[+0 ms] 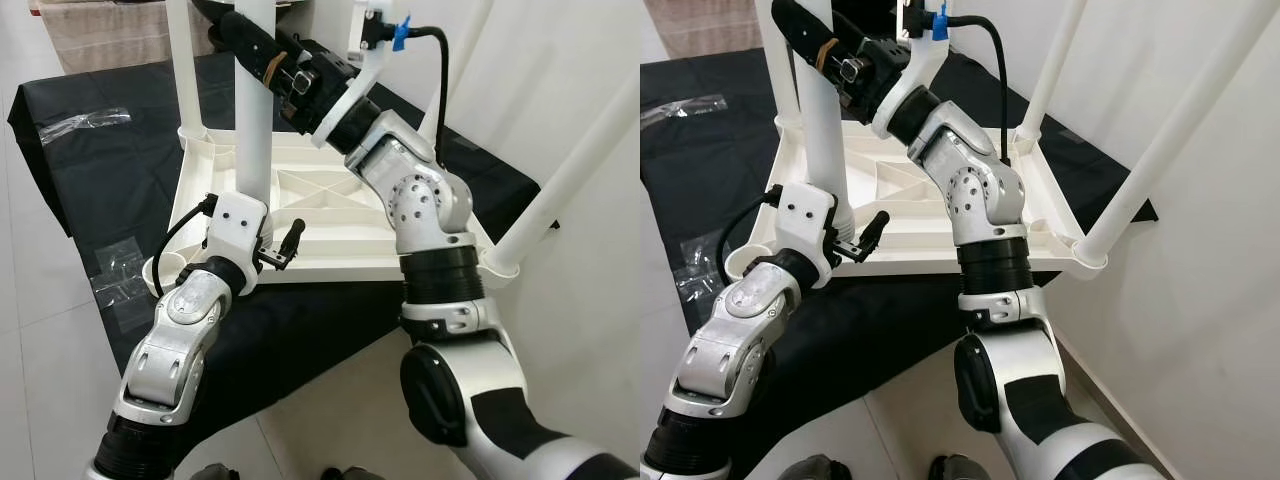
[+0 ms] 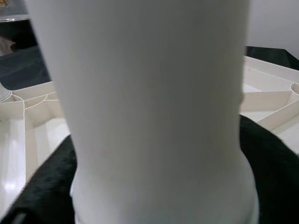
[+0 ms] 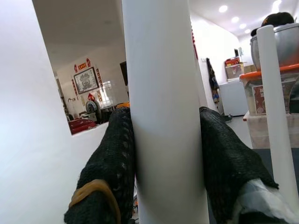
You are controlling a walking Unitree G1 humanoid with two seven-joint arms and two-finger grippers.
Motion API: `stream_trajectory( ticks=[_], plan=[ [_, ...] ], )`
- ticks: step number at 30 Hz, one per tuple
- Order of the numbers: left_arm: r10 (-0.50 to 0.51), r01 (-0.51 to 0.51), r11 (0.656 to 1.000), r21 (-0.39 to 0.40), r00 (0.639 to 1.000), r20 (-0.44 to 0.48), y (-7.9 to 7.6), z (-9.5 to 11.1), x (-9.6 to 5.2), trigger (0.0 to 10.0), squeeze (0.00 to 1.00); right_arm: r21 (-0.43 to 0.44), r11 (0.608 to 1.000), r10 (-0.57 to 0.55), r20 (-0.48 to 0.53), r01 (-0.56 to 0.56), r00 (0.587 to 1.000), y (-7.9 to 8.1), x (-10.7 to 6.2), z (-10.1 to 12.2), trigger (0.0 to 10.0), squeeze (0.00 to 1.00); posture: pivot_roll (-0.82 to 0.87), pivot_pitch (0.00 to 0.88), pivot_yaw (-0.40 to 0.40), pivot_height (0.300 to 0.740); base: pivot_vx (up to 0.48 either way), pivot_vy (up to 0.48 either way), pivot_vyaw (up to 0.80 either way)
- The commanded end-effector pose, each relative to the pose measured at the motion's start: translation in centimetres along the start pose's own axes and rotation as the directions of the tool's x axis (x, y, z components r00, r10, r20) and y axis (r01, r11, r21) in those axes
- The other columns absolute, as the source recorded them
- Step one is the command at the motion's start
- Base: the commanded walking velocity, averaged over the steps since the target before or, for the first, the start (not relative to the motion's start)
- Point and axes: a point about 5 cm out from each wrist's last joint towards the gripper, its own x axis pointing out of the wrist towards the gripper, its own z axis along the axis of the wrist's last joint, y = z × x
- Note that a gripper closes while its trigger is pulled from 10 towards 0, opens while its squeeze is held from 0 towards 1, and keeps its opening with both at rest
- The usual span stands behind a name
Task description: Building children table
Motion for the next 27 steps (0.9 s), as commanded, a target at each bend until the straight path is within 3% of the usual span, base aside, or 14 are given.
stream_trajectory(
  ticks=[1, 11, 12, 14, 15, 18, 19, 24, 25, 26, 27],
  plan=[
    [-0.013, 0.012, 1.0, 0.028, 0.999, 0.033, -0.4, 0.5, 0.2, 0.0, 0.0, 0.037, 0.999, 0.018, -0.018, -0.017, 1.0, 0.7, 0.0, -0.6, 0.0, 0.0, 0.04, 0.035, -0.09, 0.74, 0.0, 0.0, 0.0],
    [0.014, -0.015, 0.998, 0.062, 1.0, 0.019, -0.1, 0.3, 0.2, 0.0, 0.0, 0.037, 0.999, -0.031, -0.039, 0.032, 0.999, 0.7, -1.0, -1.0, 0.0, 0.0, 0.04, 0.035, -0.088, 0.74, 0.0, 0.0, 0.0],
    [0.021, -0.022, 0.996, 0.09, 1.0, 0.011, 0.1, 0.3, 0.3, 9.6, 0.0, 0.029, 0.998, -0.054, -0.047, 0.056, 0.997, 0.4, -1.2, -1.2, 0.0, 0.0, 0.04, 0.039, -0.084, 0.74, 0.0, 0.0, 0.0],
    [0.025, -0.025, 0.993, 0.117, 1.0, 0.007, 0.3, 0.3, 0.3, 10.0, 0.0, 0.023, 0.997, -0.071, -0.056, 0.073, 0.996, 0.3, -1.5, -1.3, 0.0, 0.0, 0.04, 0.039, -0.083, 0.74, 0.0, 0.0, 0.0],
    [0.033, -0.035, 0.987, 0.158, 0.999, 0.016, 0.5, 0.4, 0.3, 10.0, 0.0, 0.004, 0.996, -0.085, -0.065, 0.085, 0.994, 0.1, -1.8, -1.5, 10.0, 0.0, 0.04, 0.037, -0.085, 0.74, 0.0, 0.0, 0.0],
    [0.036, -0.04, 0.981, 0.19, 0.999, 0.021, 0.9, 0.5, 0.1, 10.0, 0.0, -0.059, 0.993, -0.105, -0.131, 0.098, 0.986, -0.2, -2.6, -2.5, 10.0, 0.0, 0.04, 0.039, -0.084, 0.74, 0.0, 0.0, 0.0],
    [0.031, -0.035, 0.976, 0.214, 0.999, 0.02, 1.1, 0.5, 0.0, 10.0, 0.0, -0.062, 0.993, -0.114, -0.158, 0.105, 0.981, -0.3, -3.1, -3.1, 10.0, 1.0, 0.04, 0.038, -0.083, 0.74, 0.0, 0.0, 0.0],
    [0.024, -0.027, 0.968, 0.25, 1.0, 0.016, 1.3, 0.4, -0.2, 10.0, 0.0, -0.07, 0.991, -0.125, -0.18, 0.115, 0.976, -0.5, -3.6, -3.6, 10.0, 1.0, 0.05, 0.039, -0.084, 0.74, 0.0, 0.0, 0.0],
    [0.022, -0.025, 0.964, 0.263, 1.0, 0.014, 1.4, 0.3, -0.4, 10.0, 0.0, -0.081, 0.991, -0.121, -0.199, 0.107, 0.973, -0.5, -3.8, -3.9, 10.0, 0.67, 0.05, 0.041, -0.083, 0.74, 0.0, 0.0, 0.0],
    [0.02, -0.022, 0.961, 0.276, 1.0, 0.012, 1.6, 0.3, -0.5, 10.0, 0.0, -0.086, 0.991, -0.123, -0.212, 0.106, 0.969, -0.4, -3.9, -4.1, 10.0, 0.0, 0.05, 0.042, -0.082, 0.74, 0.0, 0.0, 0.0],
    [0.02, -0.022, 0.961, 0.276, 1.0, 0.012, 1.6, 0.3, -0.5, 10.0, 0.0, -0.086, 0.991, -0.123, -0.212, 0.106, 0.969, -0.4, -3.9, -4.1, 10.0, 0.0, 0.05, 0.042, -0.082, 0.74, 0.0, 0.0, 0.0]
  ],
)
